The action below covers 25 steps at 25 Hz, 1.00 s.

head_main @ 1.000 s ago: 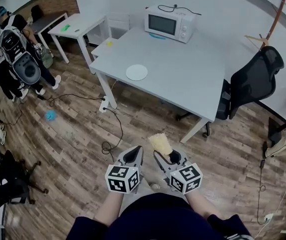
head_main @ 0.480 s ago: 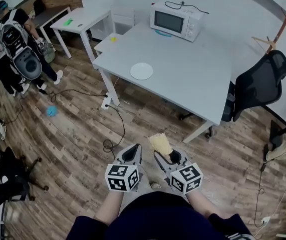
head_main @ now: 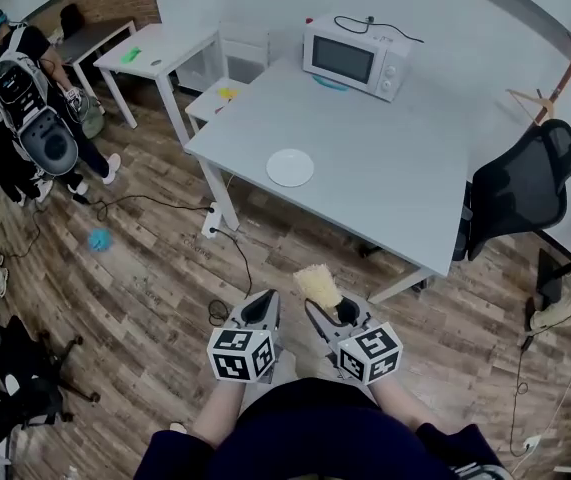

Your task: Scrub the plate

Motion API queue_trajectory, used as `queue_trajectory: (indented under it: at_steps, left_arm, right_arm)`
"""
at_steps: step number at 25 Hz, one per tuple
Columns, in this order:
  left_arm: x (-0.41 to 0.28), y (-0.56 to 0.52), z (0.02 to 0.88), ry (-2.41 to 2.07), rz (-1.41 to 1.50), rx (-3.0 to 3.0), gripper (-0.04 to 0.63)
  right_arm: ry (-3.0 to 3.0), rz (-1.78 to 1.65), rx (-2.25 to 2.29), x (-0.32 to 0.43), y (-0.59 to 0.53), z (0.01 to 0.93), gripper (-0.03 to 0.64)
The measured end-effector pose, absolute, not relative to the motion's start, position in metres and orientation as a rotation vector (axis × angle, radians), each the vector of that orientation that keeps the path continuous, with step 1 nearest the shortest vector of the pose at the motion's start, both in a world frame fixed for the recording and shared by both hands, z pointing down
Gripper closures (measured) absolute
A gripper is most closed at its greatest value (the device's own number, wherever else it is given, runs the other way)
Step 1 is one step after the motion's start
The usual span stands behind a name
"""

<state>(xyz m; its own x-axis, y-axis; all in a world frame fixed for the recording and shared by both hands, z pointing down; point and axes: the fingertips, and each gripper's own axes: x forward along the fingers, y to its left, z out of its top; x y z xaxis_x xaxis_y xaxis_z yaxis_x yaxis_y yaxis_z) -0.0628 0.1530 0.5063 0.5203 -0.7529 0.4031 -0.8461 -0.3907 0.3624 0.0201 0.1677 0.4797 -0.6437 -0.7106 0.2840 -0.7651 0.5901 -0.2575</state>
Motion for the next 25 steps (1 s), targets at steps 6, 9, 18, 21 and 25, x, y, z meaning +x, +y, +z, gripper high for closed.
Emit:
queue_trajectory:
  at_steps: [6,9,18,21,25]
  left_arm:
    - [-0.089,0.107,0.498,-1.262,0.228,2.248,0.576]
    - [-0.098,0.088,0.497,-1.242,0.237,2.258,0.577]
    - [-0.125,0.04,0.503,-1.171,0.27,2.303,0.577]
    - [-0.135,0.026,0.504,-1.159,0.276,2.306,0.577]
    - [-0.147,0.012,0.505,-1.166,0.27,2.311,0.577]
  right_arm:
    - [-2.645,0.526,1.276,-0.008,0.125,0.471,0.439]
    - [-2.638,0.528,1.289,-0.02,0.108,0.471,0.439]
    - [-2.608,0.542,1.37,-0.051,0.061,0.478,0.439]
    - [-2.599,0.552,1.389,-0.062,0.048,0.481,0.439]
    - [-2.582,0.564,1.412,-0.07,0.039,0.483,0.439]
